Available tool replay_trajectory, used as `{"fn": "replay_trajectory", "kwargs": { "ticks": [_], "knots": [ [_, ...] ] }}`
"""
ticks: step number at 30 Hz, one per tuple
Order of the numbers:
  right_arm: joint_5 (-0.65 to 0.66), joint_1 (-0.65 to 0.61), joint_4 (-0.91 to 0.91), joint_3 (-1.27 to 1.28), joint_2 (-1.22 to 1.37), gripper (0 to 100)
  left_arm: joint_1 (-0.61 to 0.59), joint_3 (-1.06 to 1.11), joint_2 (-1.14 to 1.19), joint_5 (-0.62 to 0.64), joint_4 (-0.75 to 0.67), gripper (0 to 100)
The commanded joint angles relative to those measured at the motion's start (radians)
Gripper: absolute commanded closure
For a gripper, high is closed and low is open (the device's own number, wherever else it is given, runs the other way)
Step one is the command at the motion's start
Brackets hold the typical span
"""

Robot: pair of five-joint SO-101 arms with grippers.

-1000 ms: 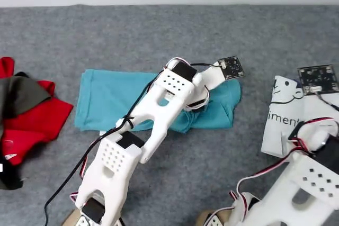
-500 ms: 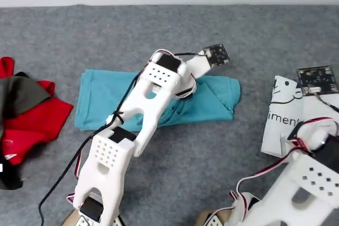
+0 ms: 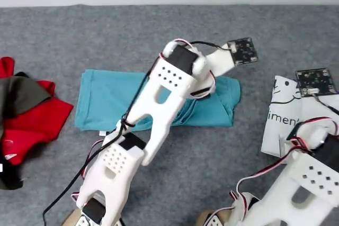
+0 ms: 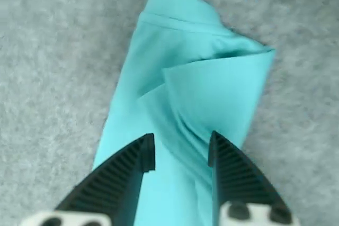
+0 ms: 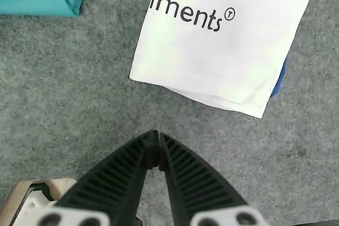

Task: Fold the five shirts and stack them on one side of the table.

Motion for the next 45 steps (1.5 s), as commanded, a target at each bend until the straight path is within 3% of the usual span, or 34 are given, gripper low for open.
{"fn": "replay_trajectory", "kwargs": {
  "ticks": [1,8,16,23,30,35,45],
  "knots": [
    [-0.009,0.01,0.039,-0.006,-0.024,99.0,0.04,0.082,-0.06,0.012,0.029,83],
    [-0.005,0.01,0.039,-0.006,-0.024,99.0,0.041,0.351,-0.091,0.012,0.025,83],
    [-0.005,0.007,0.038,-0.005,-0.022,99.0,-0.15,0.364,-0.044,0.009,-0.044,83],
    [-0.005,0.007,0.038,-0.005,-0.022,99.0,-0.239,0.358,0.117,0.009,-0.103,83],
    [-0.008,0.007,0.038,-0.006,-0.022,99.0,-0.236,0.295,0.112,0.014,-0.092,83],
    [-0.009,0.007,0.039,-0.009,-0.024,99.0,-0.216,0.177,0.049,0.014,0.025,83],
    [-0.009,0.007,0.039,-0.009,-0.024,99.0,-0.14,0.116,-0.018,0.038,0.025,83]
  ]
}}
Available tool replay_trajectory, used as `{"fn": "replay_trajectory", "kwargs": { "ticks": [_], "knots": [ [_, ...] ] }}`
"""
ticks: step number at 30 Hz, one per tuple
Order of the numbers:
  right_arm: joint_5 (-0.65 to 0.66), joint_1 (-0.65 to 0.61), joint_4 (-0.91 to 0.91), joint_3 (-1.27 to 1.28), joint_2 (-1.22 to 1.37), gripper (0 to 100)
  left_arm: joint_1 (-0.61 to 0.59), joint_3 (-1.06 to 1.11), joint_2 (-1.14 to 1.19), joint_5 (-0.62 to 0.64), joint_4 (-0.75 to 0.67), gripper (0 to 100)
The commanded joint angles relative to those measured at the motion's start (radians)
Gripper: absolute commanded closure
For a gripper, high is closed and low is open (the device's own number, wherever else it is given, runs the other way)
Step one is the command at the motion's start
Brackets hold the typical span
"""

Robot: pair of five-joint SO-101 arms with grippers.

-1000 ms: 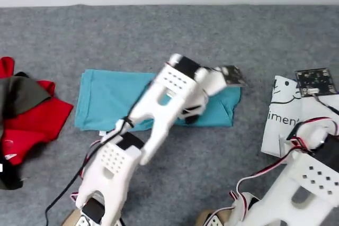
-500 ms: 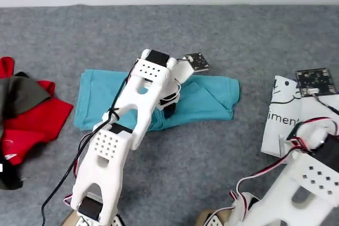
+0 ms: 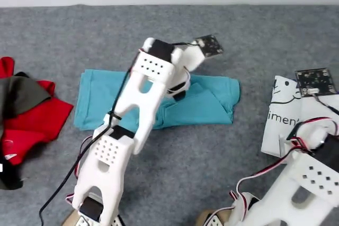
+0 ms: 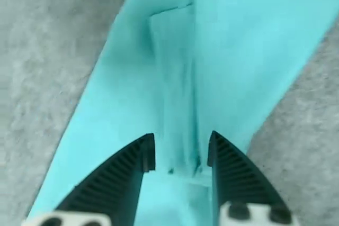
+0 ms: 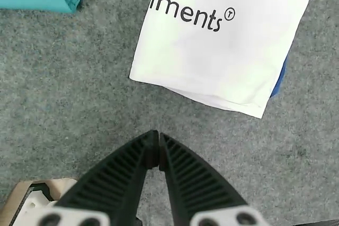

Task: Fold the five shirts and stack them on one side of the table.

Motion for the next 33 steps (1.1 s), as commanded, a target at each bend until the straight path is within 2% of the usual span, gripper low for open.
{"fn": "replay_trajectory", "kwargs": {
  "ticks": [1,8,10,13,18,20,23,25,29,33],
  "knots": [
    [-0.009,0.007,0.039,-0.009,-0.024,99.0,0.014,-0.012,-0.066,0.014,0.028,83],
    [-0.009,0.007,0.039,-0.009,-0.024,99.0,-0.043,0.102,0.02,0.048,0.028,83],
    [-0.008,0.007,0.039,-0.009,-0.024,99.0,-0.051,0.097,0.037,0.071,0.029,87],
    [-0.005,0.007,0.039,-0.009,-0.024,99.0,-0.064,0.061,-0.003,0.126,0.031,91],
    [-0.005,0.007,0.039,-0.009,-0.024,99.0,-0.11,0.061,-0.169,0.233,0.031,91],
    [-0.005,0.007,0.039,-0.009,-0.024,99.0,-0.176,0.073,-0.221,0.295,0.031,90],
    [-0.005,0.007,0.039,-0.009,-0.024,99.0,-0.315,0.163,-0.284,0.376,0.031,81],
    [-0.005,0.007,0.039,-0.009,-0.024,99.0,-0.417,0.22,-0.308,0.391,0.031,79],
    [-0.005,0.005,0.039,-0.009,-0.024,99.0,-0.598,0.292,-0.313,0.315,0.018,76],
    [-0.005,0.005,0.039,-0.009,-0.024,99.0,-0.717,0.32,-0.262,0.259,-0.054,75]
  ]
}}
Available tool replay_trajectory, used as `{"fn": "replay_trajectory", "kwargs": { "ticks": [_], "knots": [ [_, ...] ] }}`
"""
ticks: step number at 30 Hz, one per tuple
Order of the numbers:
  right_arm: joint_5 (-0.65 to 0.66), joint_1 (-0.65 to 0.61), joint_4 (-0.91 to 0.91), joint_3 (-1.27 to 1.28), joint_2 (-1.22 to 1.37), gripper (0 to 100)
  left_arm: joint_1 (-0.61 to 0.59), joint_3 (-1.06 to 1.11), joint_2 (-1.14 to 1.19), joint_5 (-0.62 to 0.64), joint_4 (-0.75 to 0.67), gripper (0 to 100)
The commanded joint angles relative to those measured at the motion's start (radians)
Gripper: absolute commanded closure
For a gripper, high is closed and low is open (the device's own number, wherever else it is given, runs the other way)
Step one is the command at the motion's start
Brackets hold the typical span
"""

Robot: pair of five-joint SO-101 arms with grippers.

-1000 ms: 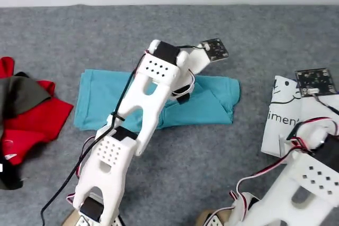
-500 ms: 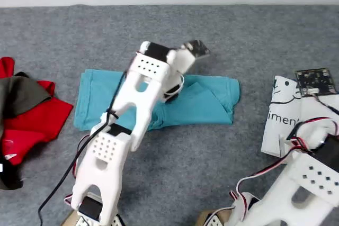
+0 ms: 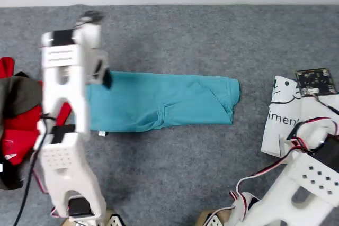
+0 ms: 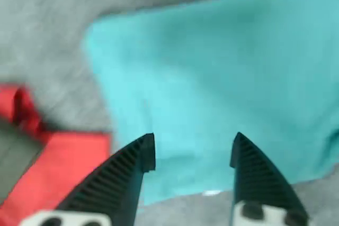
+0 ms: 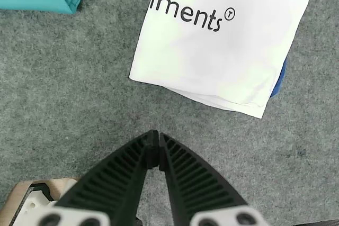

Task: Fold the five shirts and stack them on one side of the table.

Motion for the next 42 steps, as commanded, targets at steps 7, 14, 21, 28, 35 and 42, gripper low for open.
{"fn": "replay_trajectory", "kwargs": {
  "ticks": [7,14,21,28,35,42],
  "knots": [
    [-0.005,0.005,0.039,-0.009,-0.024,99.0,-0.133,0.002,0.15,-0.095,-0.089,75],
    [-0.005,0.005,0.039,-0.009,-0.024,99.0,-0.083,-0.074,0.267,-0.095,-0.103,75],
    [-0.005,0.008,0.039,-0.009,-0.024,99.0,-0.083,-0.165,0.387,-0.086,-0.074,76],
    [-0.005,0.008,0.039,-0.011,-0.024,99.0,-0.077,-0.348,0.514,-0.092,0.041,87],
    [-0.005,0.008,0.039,-0.011,-0.025,99.0,-0.058,-0.367,0.474,-0.144,0.044,100],
    [-0.005,0.01,0.039,-0.011,-0.025,99.0,-0.092,-0.254,0.221,-0.146,0.044,100]
  ]
}}
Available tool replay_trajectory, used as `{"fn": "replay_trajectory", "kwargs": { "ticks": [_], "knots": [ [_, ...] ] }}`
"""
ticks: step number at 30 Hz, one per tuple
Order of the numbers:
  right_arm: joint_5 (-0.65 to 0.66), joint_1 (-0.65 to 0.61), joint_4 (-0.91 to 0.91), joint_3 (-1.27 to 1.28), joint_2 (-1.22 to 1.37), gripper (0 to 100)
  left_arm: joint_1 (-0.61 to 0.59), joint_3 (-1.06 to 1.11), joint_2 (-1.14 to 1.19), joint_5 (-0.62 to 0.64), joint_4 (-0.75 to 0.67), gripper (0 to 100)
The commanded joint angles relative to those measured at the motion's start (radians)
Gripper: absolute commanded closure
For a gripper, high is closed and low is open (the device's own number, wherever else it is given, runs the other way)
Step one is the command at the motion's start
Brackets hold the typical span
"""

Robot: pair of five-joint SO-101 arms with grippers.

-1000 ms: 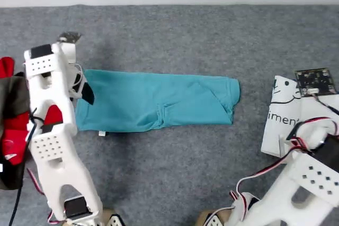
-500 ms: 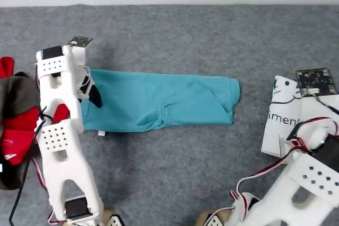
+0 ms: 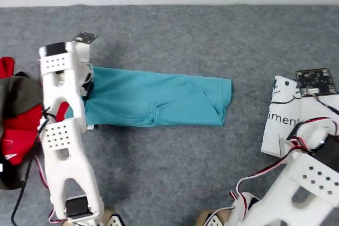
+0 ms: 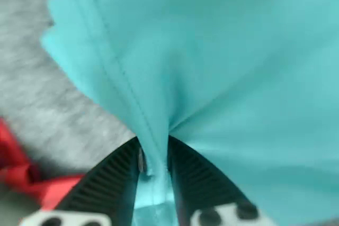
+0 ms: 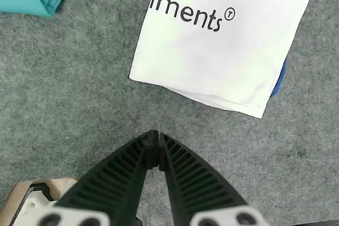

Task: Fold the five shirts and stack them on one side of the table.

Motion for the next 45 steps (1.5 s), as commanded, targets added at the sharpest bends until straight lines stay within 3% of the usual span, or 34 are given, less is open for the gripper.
{"fn": "replay_trajectory", "kwargs": {
  "ticks": [1,4,10,17,25,45],
  "knots": [
    [-0.005,0.01,0.039,-0.011,-0.025,99.0,-0.029,0.047,-0.19,-0.015,0.018,100],
    [-0.005,0.01,0.039,-0.011,-0.025,99.0,-0.017,0.12,-0.279,-0.017,0.018,100],
    [-0.005,0.007,0.039,-0.011,-0.024,99.0,0.152,0.243,-0.462,-0.009,0.018,100],
    [-0.008,0.005,0.039,-0.011,-0.024,99.0,0.445,0.3,-0.568,0.141,0.011,100],
    [-0.009,0.005,0.039,-0.006,-0.024,99.0,0.677,0.305,-0.565,0.285,-0.078,100],
    [-0.009,0.008,0.039,-0.003,-0.024,99.0,0.867,0.298,-0.471,0.319,-0.299,99]
  ]
}}
